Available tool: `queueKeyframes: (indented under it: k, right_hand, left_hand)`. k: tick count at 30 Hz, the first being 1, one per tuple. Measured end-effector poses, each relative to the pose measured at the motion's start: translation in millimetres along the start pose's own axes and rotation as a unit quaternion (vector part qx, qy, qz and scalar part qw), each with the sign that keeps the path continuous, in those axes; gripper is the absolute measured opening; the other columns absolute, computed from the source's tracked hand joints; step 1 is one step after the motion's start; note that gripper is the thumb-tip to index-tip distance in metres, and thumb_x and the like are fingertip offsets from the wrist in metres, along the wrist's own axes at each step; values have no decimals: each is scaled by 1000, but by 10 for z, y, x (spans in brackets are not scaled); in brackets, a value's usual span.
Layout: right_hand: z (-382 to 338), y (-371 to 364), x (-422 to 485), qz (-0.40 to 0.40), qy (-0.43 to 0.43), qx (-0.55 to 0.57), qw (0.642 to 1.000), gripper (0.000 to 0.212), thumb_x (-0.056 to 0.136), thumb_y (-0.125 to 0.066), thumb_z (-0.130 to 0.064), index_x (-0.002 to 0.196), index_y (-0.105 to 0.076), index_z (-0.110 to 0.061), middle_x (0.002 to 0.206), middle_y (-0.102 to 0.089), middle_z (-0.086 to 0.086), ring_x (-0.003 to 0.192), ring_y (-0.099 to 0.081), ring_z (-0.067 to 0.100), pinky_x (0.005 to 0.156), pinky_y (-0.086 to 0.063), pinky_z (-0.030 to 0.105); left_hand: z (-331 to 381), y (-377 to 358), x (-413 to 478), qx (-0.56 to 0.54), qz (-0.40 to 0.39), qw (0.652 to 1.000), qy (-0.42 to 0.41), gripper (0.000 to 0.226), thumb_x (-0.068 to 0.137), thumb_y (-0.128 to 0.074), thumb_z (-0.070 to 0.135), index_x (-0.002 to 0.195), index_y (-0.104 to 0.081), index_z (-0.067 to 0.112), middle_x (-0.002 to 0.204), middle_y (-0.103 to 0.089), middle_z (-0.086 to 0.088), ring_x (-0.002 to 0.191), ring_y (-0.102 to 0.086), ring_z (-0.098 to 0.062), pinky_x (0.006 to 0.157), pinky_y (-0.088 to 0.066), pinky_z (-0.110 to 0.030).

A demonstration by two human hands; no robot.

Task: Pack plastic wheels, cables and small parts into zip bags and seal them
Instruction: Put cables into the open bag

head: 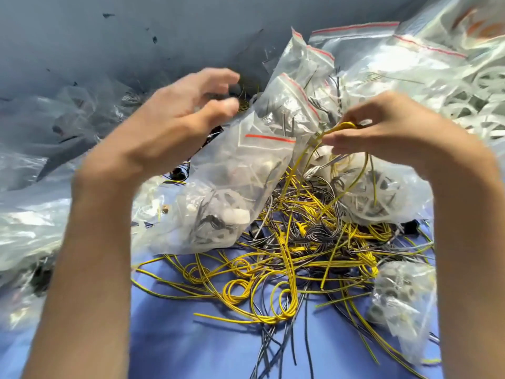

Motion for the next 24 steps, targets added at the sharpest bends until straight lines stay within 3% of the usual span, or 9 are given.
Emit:
queueKeyframes:
  k: [3,5,8,11,15,18,20,22,24]
  right_hand:
    - [-110,-33,-42,-17,-18,159,987,18,84,-69,-22,75,-67,-7,80,-68,9,71,-61,13,72,-57,27]
    - [-190,-56,-34,-6,-17,258,966,21,83,-65,-8,63,-67,-14,93,-71,18,81,-68,17,86,-56,33]
    - [-283,-52,-15,30,-2,340,940,24,82,-52,3,64,-56,-12,76,-73,12,73,-73,21,75,-59,36]
    - [-360,-70,-31,16,24,402,915,23,87,-43,4,71,-51,-11,61,-69,5,63,-71,22,64,-59,33]
    - [-457,-94,-60,5,53,468,882,22,83,-45,4,72,-45,-16,81,-73,6,90,-71,28,80,-58,44]
    - [-514,-91,-66,34,41,526,848,26,84,-34,8,70,-37,-14,60,-66,1,66,-70,20,74,-59,43]
    - [-559,-95,-88,43,33,518,854,27,82,-33,7,66,-36,-14,44,-47,-5,46,-52,11,61,-58,38]
    - [-627,-133,-106,13,43,493,869,18,76,-39,-2,69,-36,-18,43,-39,-6,42,-38,10,55,-55,32]
    - [-712,-167,-131,-19,71,436,897,13,67,-44,-10,72,-38,-21,45,-39,-11,44,-35,8,52,-51,24]
  left_hand:
    - [207,-130,59,60,41,996,-59,31,92,-43,39,116,-61,32,126,-54,5,116,-48,-1,95,-32,-9]
    - [234,-253,91,130,2,990,-58,18,95,-48,35,98,-65,31,118,-55,-2,109,-51,-10,89,-35,-15]
    - [203,-384,106,207,-71,975,-30,13,90,-53,27,84,-61,35,110,-51,-5,98,-50,-18,77,-33,-21]
    - [160,-430,88,279,-119,953,1,16,88,-50,27,91,-63,36,96,-45,-2,84,-43,-19,67,-25,-22]
    - [106,-422,27,304,-170,937,23,43,79,-49,38,117,-62,23,78,-46,15,71,-47,-6,64,-33,-24]
    - [131,-412,-22,272,-182,945,5,56,73,-58,47,123,-57,21,81,-51,20,73,-48,6,61,-35,-11]
    - [180,-404,-47,255,-180,950,-8,63,68,-61,53,123,-57,23,82,-52,21,72,-49,9,59,-35,-8]
    - [249,-392,-65,235,-171,956,-23,65,65,-57,56,121,-58,24,82,-54,20,70,-50,12,57,-36,-6]
    - [319,-371,-67,226,-155,961,-41,61,67,-54,52,120,-59,22,83,-55,18,69,-50,14,59,-36,-4]
Point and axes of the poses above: each hand's wrist, its own x-axis towards the middle knuckle, its own y-axis out of the back of the hand, z = x × y, the point moved 5 cm from there along x, towards the middle knuckle
